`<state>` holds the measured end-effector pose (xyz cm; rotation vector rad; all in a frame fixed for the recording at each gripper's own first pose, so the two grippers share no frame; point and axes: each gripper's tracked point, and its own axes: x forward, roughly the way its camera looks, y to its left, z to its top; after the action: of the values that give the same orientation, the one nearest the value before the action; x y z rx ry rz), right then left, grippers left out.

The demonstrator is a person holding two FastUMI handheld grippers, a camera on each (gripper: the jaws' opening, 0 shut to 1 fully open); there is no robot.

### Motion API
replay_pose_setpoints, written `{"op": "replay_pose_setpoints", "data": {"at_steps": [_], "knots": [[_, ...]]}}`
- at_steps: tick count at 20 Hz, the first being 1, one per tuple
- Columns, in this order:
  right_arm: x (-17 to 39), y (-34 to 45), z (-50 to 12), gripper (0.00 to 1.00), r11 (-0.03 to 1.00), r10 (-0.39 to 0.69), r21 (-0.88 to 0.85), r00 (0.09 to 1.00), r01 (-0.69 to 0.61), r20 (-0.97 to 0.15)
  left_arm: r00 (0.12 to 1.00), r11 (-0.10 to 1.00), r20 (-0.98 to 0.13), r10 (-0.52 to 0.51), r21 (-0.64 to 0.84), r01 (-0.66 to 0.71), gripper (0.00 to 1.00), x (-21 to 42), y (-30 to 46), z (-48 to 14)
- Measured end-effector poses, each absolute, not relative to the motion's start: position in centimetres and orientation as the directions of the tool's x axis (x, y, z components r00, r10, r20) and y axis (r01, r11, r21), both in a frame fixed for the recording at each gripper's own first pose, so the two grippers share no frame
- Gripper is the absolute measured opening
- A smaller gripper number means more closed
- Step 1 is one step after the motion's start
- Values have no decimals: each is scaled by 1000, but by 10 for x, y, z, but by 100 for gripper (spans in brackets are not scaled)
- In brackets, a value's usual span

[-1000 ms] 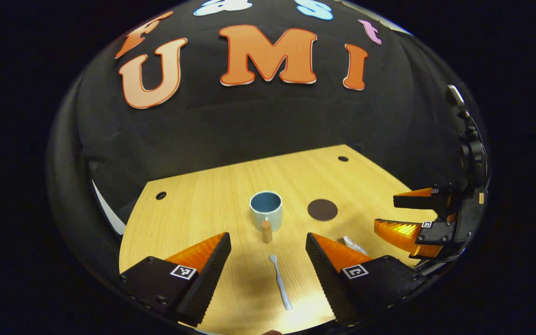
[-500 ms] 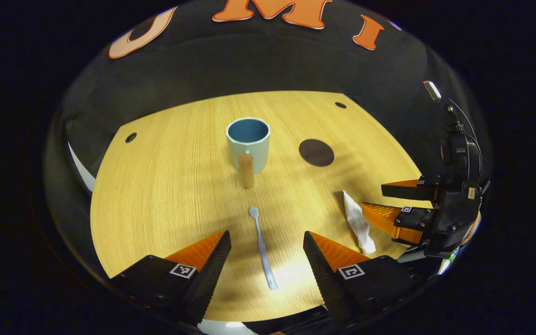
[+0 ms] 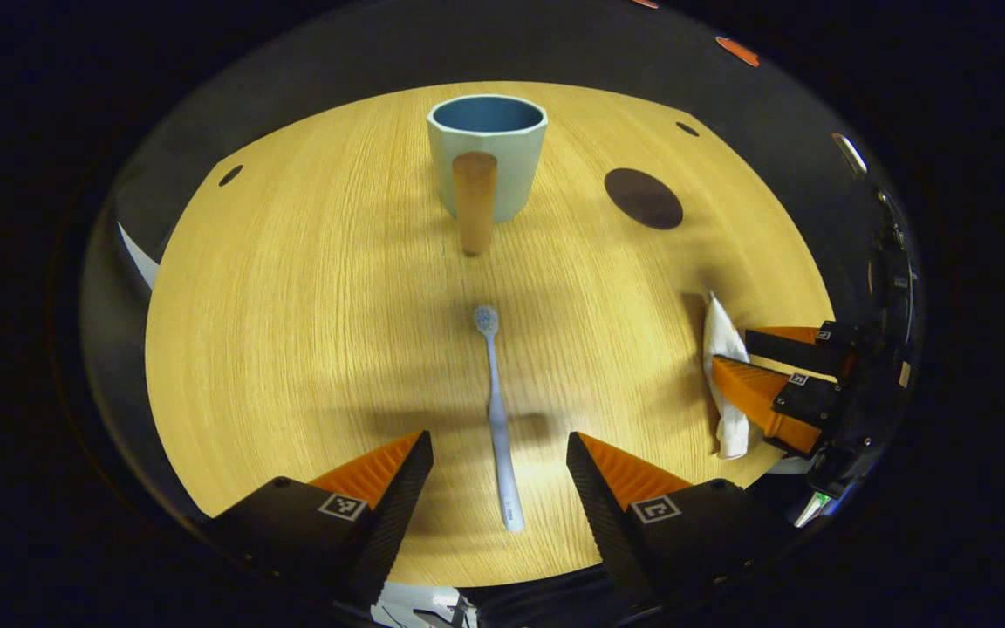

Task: Put the toothbrush and toothpaste on the desktop into the cup, then pick up the cup and place it on the coaster on the desktop.

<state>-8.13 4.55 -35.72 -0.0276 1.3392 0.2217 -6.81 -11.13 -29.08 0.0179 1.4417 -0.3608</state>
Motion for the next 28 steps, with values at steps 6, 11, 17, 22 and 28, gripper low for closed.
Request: {"op": "replay_pose_setpoints", "data": {"at_steps": [6, 11, 17, 22, 28], "knots": [[-82, 54, -368, 41, 981, 137, 109, 171, -163, -976, 21, 963, -983, -185, -177, 203, 81, -55, -110, -310], [-80, 57, -365, 20, 972, 150, 112, 179, -206, -972, -13, 961, -983, -180, -179, 209, 52, -52, -129, -308], [-74, 61, -362, 16, 961, 195, 145, 204, -234, -959, 53, 961, -988, -144, -127, 245, 8, -53, -140, -319], [-58, 56, -356, 16, 963, 183, 116, 277, -242, -943, 88, 946, -976, -197, -166, 279, 7, -53, -141, -308], [-36, 52, -333, 16, 973, 182, 109, 387, -205, -904, 218, 933, -940, -264, -191, 306, 7, -14, -127, -257]]}}
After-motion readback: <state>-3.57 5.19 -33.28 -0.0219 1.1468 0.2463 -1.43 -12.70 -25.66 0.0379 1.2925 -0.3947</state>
